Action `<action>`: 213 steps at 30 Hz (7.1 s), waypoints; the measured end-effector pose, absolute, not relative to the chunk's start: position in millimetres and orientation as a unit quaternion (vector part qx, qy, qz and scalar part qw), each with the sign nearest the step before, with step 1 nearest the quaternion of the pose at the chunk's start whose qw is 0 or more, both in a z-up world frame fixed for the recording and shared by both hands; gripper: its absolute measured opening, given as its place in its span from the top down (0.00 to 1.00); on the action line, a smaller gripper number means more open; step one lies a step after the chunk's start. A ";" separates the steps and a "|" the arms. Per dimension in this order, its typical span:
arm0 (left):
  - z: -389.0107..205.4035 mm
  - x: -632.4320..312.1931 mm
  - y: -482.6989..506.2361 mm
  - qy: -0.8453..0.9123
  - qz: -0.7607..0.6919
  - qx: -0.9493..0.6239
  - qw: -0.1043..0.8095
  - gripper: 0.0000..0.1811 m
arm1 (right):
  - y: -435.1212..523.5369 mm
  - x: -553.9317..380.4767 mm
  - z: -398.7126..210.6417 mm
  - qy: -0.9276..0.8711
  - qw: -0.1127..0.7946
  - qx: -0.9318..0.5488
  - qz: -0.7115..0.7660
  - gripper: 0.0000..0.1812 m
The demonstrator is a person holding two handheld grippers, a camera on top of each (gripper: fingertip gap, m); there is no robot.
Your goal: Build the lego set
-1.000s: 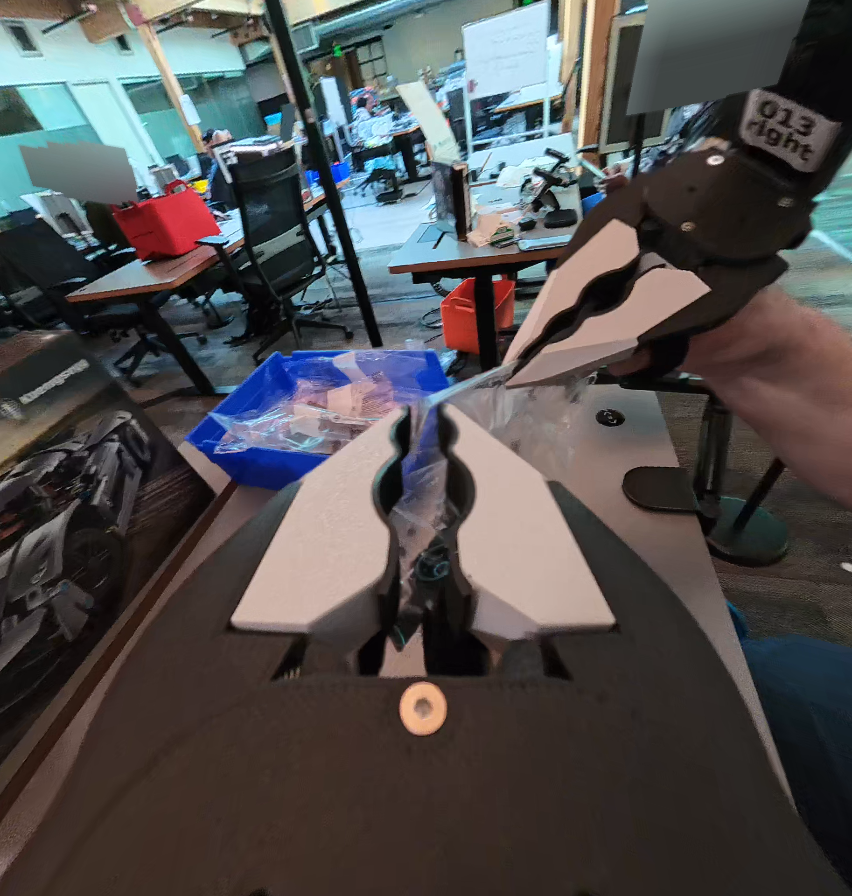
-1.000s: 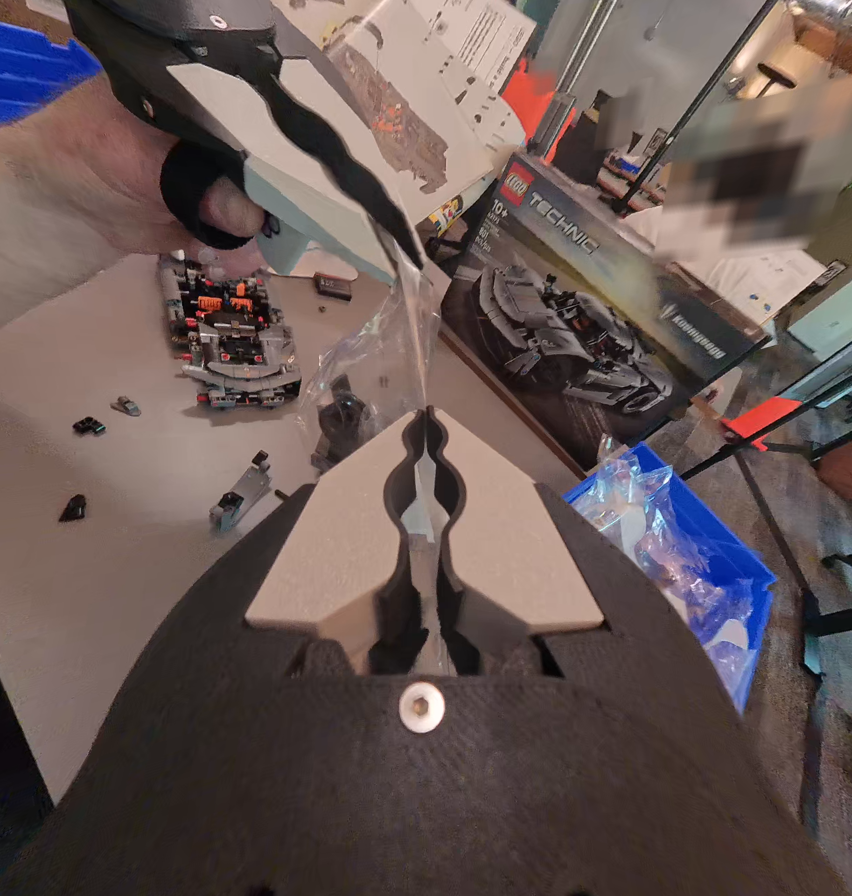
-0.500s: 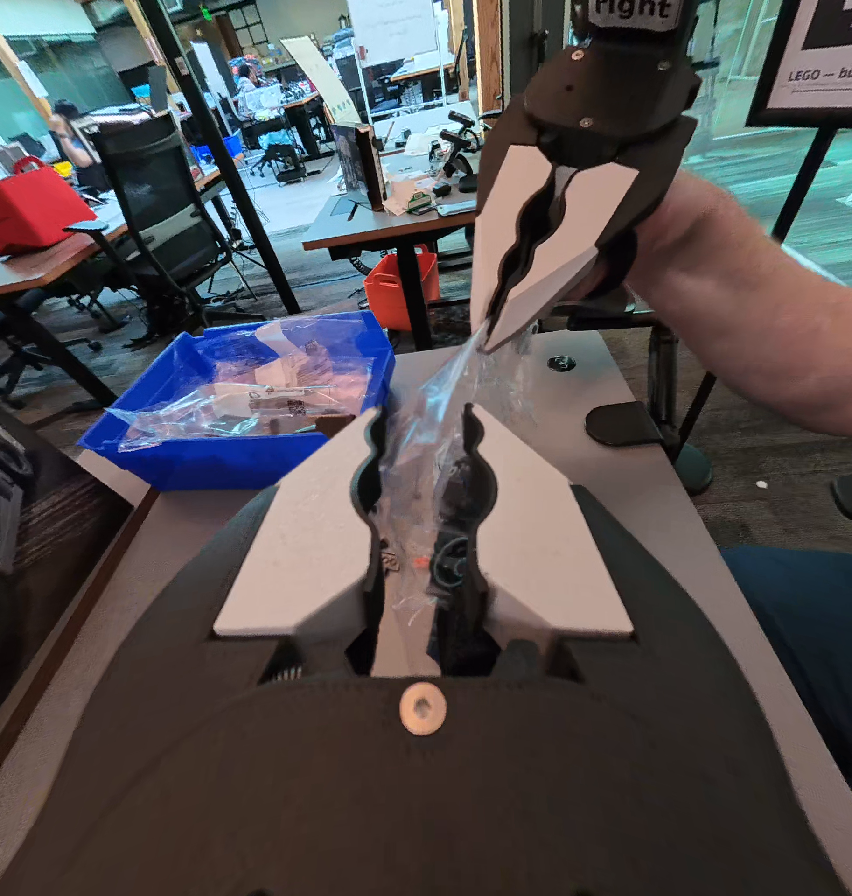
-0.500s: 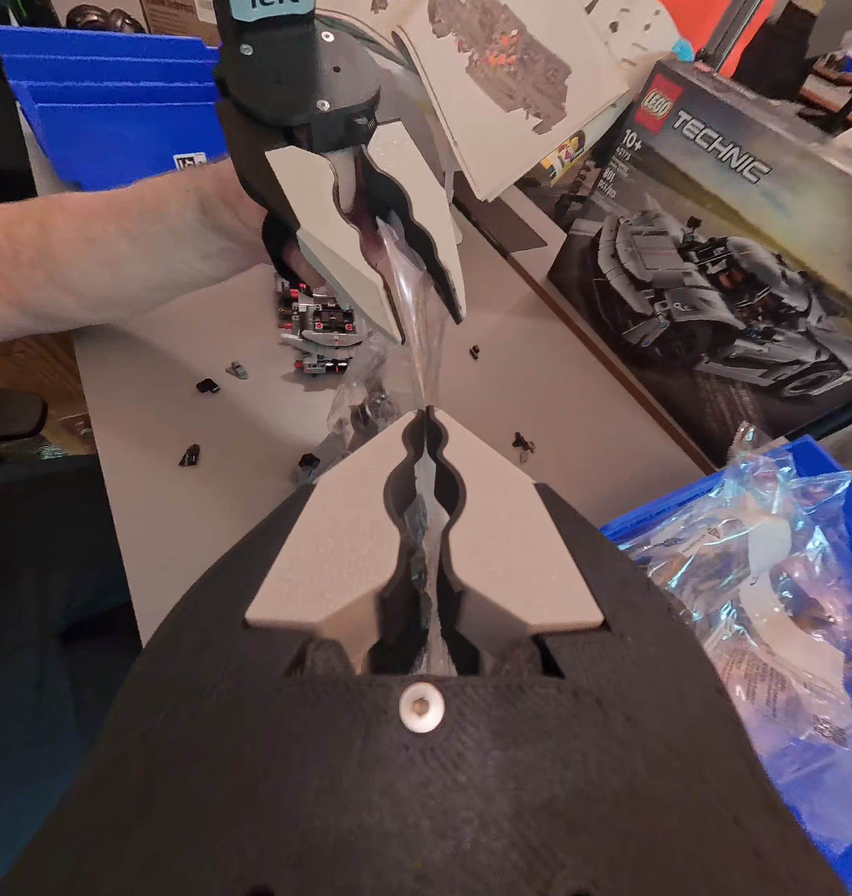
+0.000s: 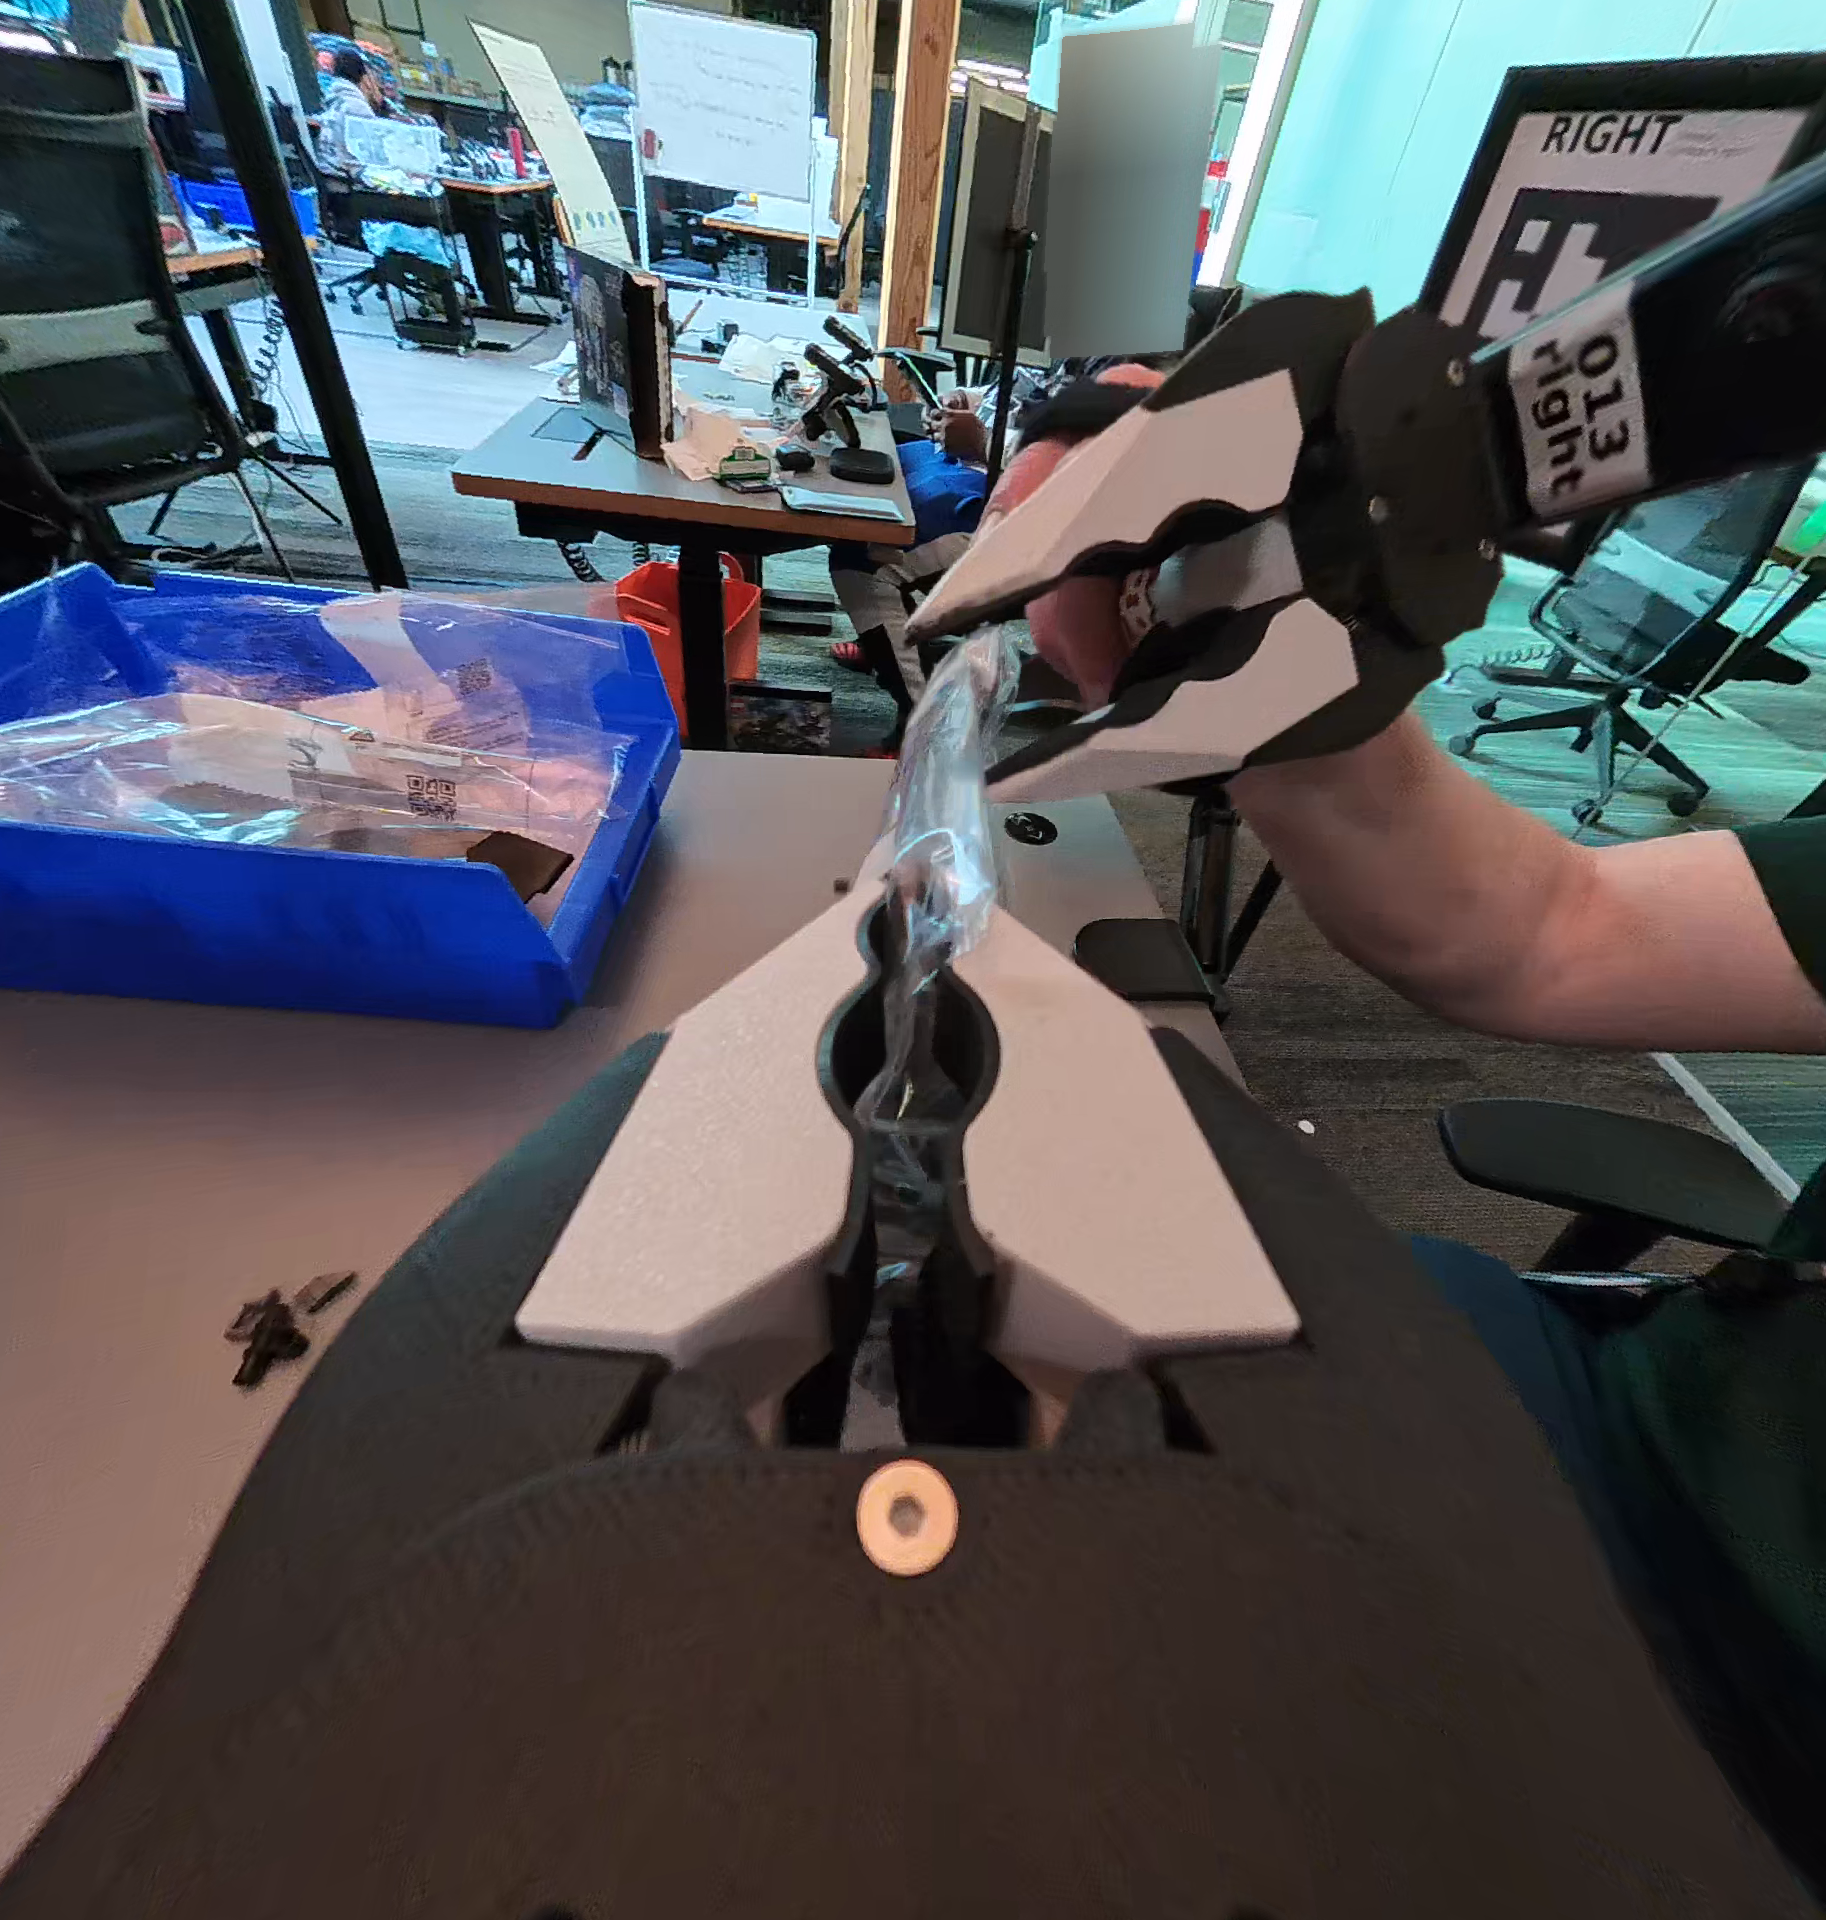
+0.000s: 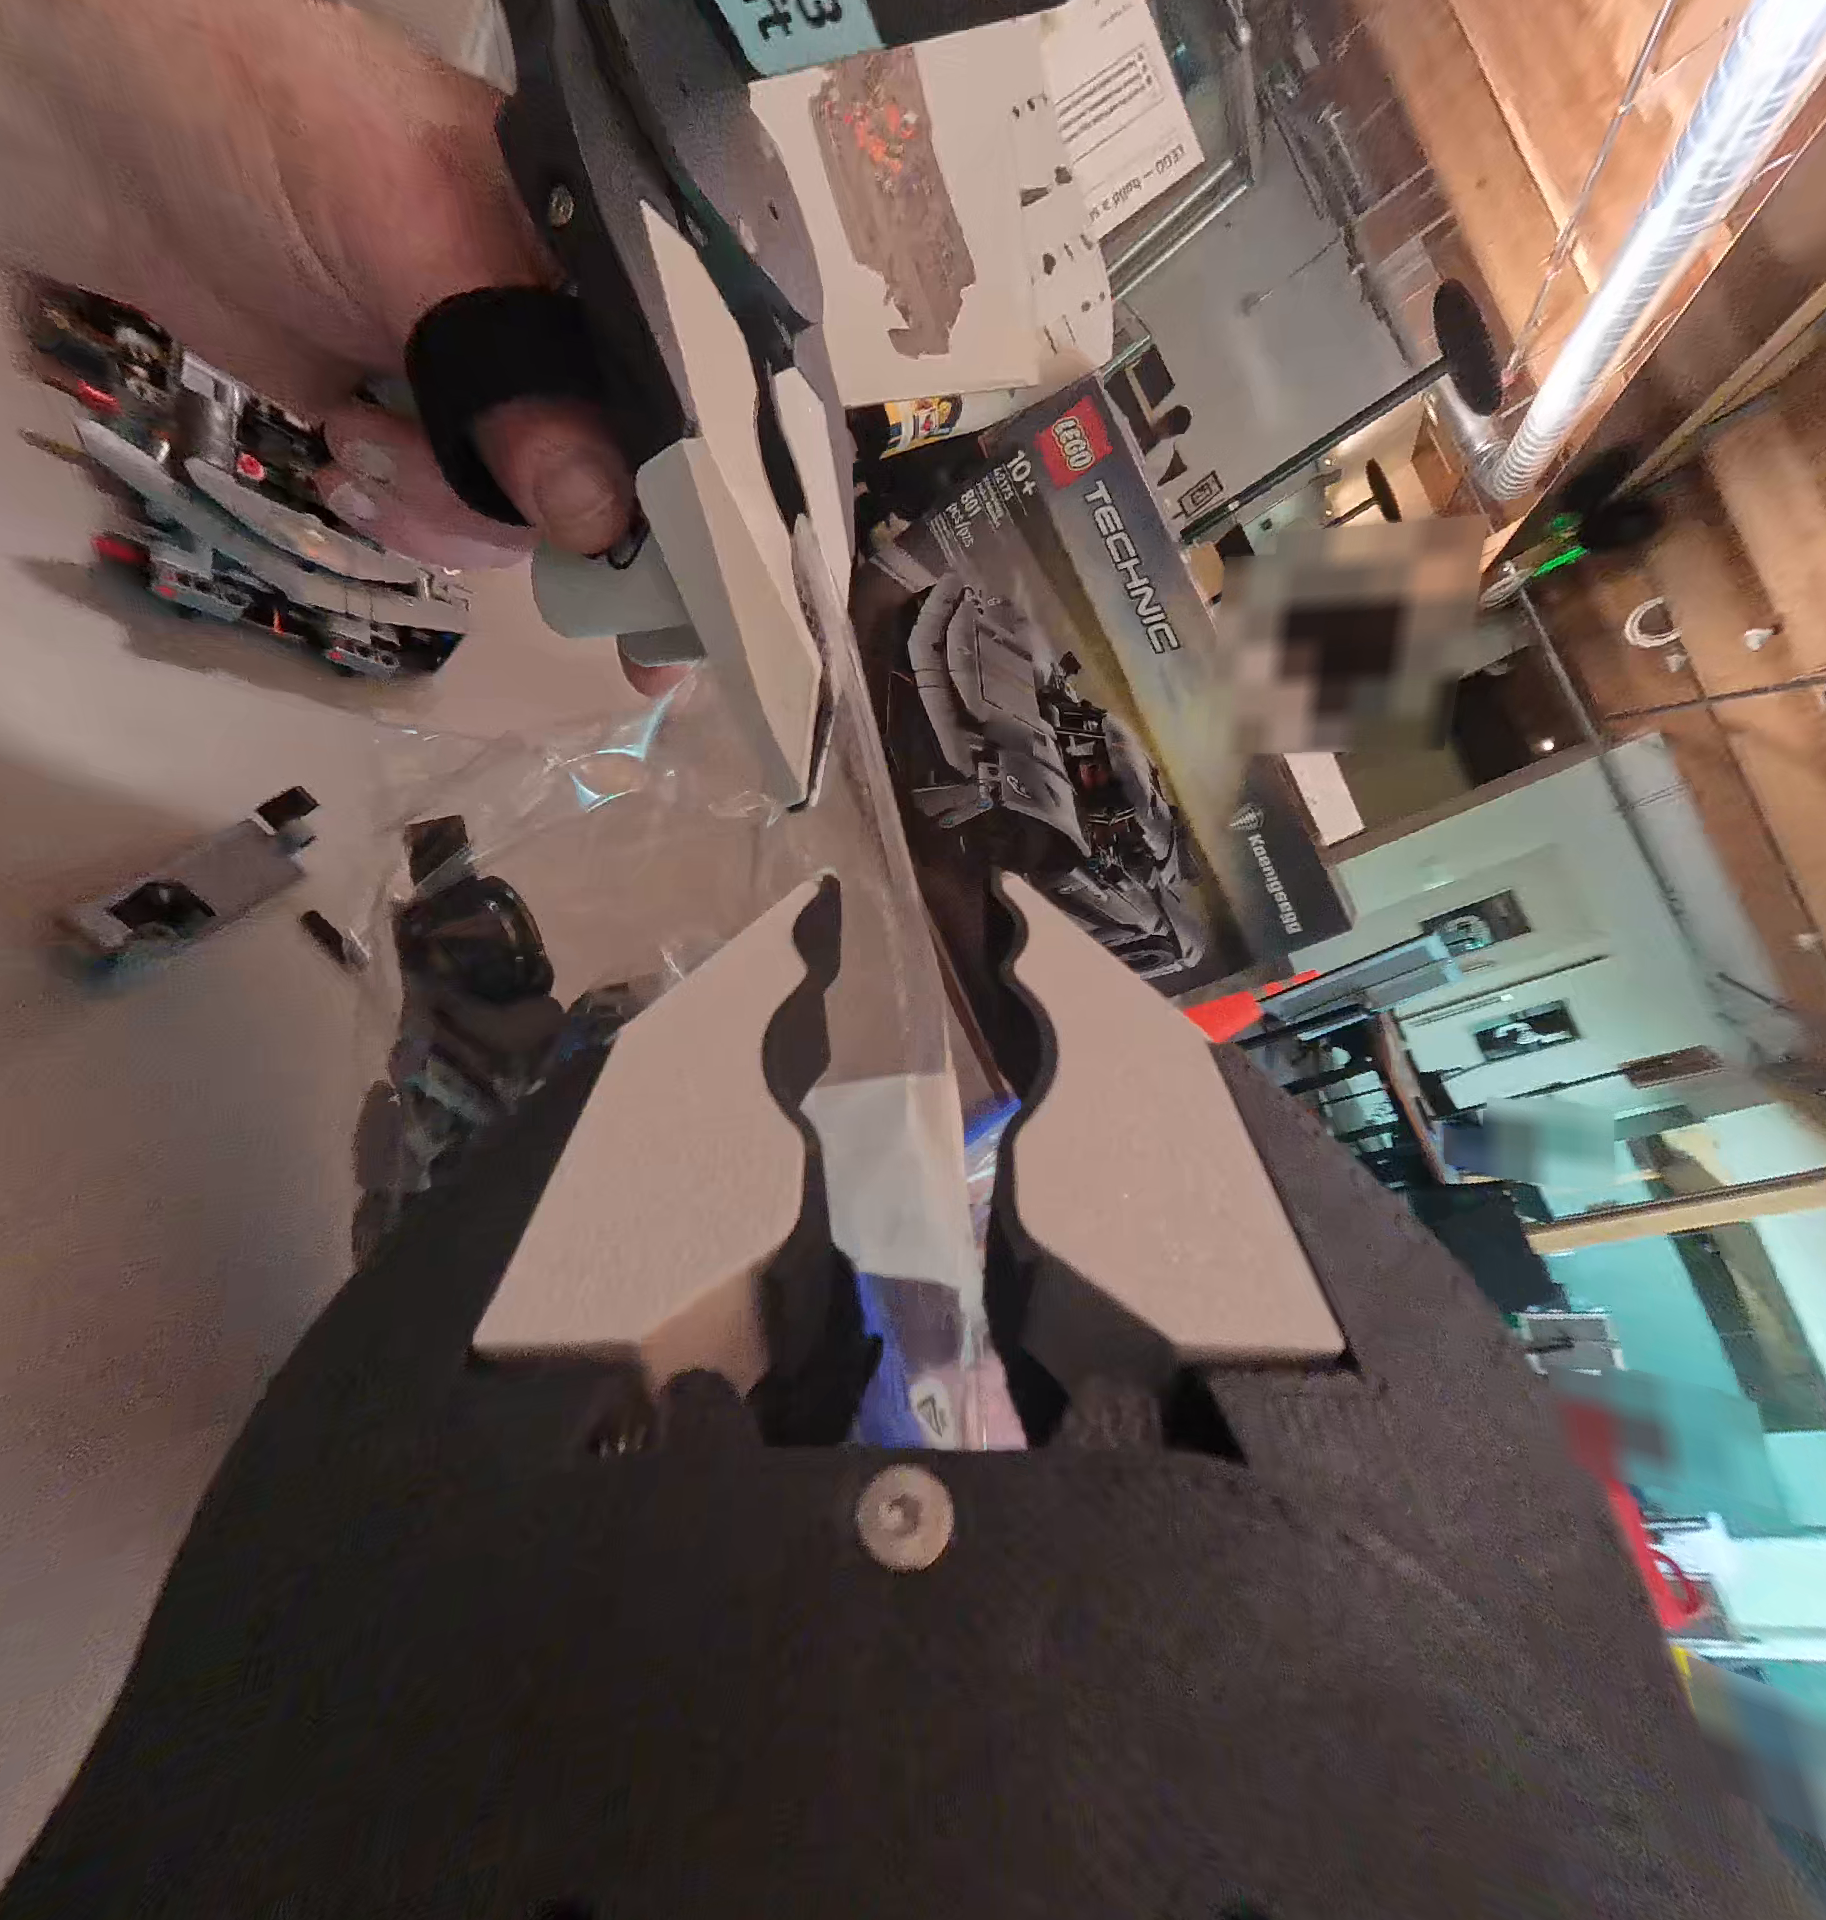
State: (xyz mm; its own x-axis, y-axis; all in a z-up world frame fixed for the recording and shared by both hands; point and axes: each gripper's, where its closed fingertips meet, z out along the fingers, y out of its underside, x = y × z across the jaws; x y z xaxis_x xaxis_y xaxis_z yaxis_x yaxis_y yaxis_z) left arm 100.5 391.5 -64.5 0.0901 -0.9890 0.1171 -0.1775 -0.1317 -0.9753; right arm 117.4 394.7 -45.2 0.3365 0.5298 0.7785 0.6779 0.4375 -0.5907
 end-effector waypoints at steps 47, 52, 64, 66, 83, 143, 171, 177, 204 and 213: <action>-55.8 93.0 379.9 0.606 -0.238 -0.503 0.569 1.00 | 383.3 98.3 -44.2 -0.567 0.385 -0.670 0.284 0.91; -55.6 92.3 383.7 0.583 -0.282 -0.523 0.553 1.00 | 378.6 83.5 -40.7 -0.621 0.520 -0.582 0.073 0.79; -53.7 90.3 387.8 0.560 -0.319 -0.542 0.539 1.00 | 390.1 66.6 -52.3 -0.646 0.551 -0.525 -0.058 0.90; -53.2 90.1 386.5 0.565 -0.313 -0.537 0.542 1.00 | 388.3 66.5 -52.2 -0.648 0.538 -0.539 -0.017 0.90; -56.3 88.7 384.4 0.585 -0.294 -0.526 0.542 1.00 | 384.7 74.2 -53.4 -0.662 0.515 -0.545 0.020 0.96; -46.2 80.1 385.2 0.550 -0.294 -0.599 0.501 1.00 | 384.7 83.4 -45.8 -0.660 0.545 -0.517 -0.020 0.90; -49.9 83.6 381.7 0.566 -0.327 -0.567 0.501 0.88 | 389.0 87.0 -43.3 -0.596 0.479 -0.604 0.225 1.00; -54.3 83.2 386.3 0.617 -0.165 -0.523 0.564 0.92 | 386.5 87.2 -42.5 -0.575 0.402 -0.640 0.315 1.00; -55.7 91.5 385.6 0.622 -0.142 -0.492 0.593 1.00 | 379.5 94.8 -41.2 -0.619 0.501 -0.585 0.154 0.90; -54.9 91.5 387.1 0.605 -0.181 -0.515 0.579 1.00 | 372.7 84.3 -44.8 -0.639 0.624 -0.418 -0.166 0.91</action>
